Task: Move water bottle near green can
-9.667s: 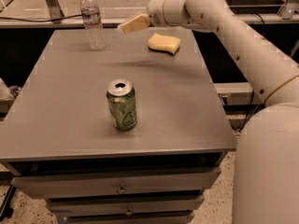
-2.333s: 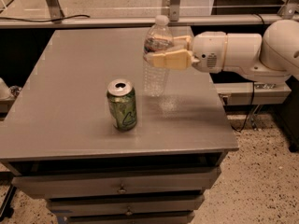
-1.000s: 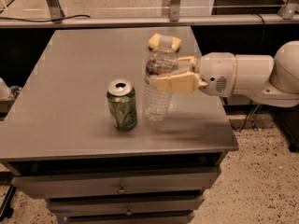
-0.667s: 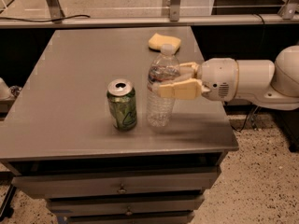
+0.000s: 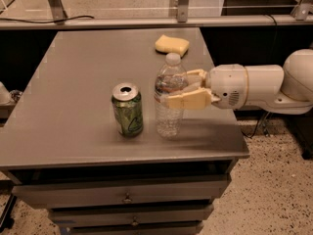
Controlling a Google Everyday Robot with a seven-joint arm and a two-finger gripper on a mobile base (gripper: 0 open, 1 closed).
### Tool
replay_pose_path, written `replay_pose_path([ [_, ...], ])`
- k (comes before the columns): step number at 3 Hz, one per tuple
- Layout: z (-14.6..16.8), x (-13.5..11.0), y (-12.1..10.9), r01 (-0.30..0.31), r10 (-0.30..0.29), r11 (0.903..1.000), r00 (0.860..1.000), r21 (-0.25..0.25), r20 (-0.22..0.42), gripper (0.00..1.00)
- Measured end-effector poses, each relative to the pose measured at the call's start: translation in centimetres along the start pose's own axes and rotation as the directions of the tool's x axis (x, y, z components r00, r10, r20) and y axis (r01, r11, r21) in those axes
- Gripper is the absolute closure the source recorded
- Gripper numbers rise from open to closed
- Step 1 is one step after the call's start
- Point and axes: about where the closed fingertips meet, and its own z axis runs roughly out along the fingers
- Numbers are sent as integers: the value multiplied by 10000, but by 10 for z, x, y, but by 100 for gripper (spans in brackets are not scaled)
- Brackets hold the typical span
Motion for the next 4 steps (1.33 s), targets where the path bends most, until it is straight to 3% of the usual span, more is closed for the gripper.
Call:
replay_pose_path([
  [1,8,-1,5,347,-352,9973,9994,-646,-71,83],
  [2,13,-2,9,618,-630,9917,9980,-1131,-76,59],
  [4,15,-3,14,926,-943,9839,9955,-1529,-39,13],
])
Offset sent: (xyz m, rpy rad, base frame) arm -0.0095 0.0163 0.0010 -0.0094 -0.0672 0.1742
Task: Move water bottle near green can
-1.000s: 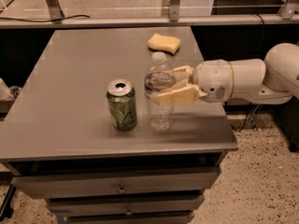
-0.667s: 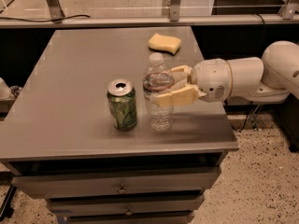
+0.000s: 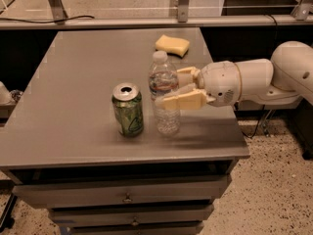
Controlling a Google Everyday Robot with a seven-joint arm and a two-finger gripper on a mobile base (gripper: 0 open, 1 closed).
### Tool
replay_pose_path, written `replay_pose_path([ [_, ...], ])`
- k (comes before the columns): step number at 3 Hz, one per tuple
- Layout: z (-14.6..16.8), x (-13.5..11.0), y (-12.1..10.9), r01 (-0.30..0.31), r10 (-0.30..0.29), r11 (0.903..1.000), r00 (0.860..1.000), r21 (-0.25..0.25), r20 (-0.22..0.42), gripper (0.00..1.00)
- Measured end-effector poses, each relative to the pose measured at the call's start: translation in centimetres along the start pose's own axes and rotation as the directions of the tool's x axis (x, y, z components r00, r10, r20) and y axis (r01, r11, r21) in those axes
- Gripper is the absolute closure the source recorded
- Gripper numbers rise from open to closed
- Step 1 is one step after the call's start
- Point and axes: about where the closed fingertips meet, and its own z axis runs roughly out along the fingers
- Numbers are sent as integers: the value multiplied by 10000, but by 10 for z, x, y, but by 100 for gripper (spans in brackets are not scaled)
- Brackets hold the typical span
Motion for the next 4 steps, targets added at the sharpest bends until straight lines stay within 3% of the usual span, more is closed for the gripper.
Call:
replay_pose_path([
  [1,0,0,0,95,-94,9999,9999,-61,69,12],
  [4,-4,-1,1,237,-235,9997,9995,-62,214,82],
])
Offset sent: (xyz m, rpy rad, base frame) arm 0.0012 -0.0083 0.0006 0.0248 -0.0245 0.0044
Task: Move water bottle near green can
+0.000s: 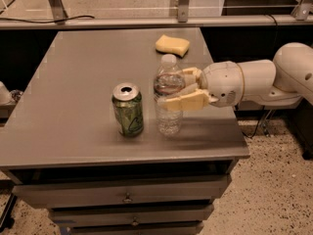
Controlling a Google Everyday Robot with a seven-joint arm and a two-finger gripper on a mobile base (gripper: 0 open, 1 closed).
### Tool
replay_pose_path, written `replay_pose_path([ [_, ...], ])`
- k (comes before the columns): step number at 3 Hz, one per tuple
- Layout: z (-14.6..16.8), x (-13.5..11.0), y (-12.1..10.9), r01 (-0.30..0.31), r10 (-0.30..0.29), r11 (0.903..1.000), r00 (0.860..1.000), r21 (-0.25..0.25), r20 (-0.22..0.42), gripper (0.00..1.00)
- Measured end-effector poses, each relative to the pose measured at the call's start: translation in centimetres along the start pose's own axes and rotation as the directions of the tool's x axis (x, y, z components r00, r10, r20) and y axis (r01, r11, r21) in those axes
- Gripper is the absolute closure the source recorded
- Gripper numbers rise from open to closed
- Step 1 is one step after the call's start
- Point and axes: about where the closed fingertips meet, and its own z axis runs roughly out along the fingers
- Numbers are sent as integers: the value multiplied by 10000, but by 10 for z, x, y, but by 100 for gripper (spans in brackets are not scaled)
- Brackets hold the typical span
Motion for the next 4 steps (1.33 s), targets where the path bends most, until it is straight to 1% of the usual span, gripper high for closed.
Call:
replay_pose_path([
  [1,-1,0,0,-21,22,10000,10000,14,-17,83],
  [4,0,2,2,-95,95,9999,9999,37,-40,12],
])
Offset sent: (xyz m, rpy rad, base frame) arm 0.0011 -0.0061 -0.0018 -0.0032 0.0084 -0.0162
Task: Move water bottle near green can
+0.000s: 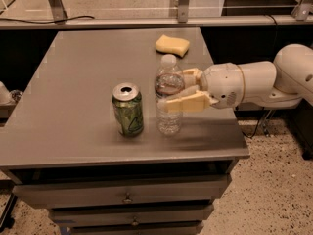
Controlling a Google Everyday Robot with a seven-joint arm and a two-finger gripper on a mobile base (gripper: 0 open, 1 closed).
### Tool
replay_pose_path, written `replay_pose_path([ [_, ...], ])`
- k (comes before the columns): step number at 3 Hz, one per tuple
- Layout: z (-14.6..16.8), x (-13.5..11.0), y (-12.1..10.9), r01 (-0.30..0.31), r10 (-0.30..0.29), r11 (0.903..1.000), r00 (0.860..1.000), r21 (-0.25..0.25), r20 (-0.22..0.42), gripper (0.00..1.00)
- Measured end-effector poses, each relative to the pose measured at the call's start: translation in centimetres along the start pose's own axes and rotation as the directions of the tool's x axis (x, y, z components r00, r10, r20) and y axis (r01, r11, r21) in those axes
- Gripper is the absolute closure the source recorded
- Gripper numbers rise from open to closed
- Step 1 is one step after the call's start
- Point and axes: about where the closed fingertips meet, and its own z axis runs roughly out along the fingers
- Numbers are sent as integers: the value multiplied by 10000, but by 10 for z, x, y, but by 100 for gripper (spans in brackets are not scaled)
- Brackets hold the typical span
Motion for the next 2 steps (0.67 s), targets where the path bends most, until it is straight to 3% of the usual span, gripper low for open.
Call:
replay_pose_path([
  [1,0,1,1,-6,6,10000,10000,8,-6,0],
  [2,-2,0,1,9,-9,10000,10000,51,-21,0],
])
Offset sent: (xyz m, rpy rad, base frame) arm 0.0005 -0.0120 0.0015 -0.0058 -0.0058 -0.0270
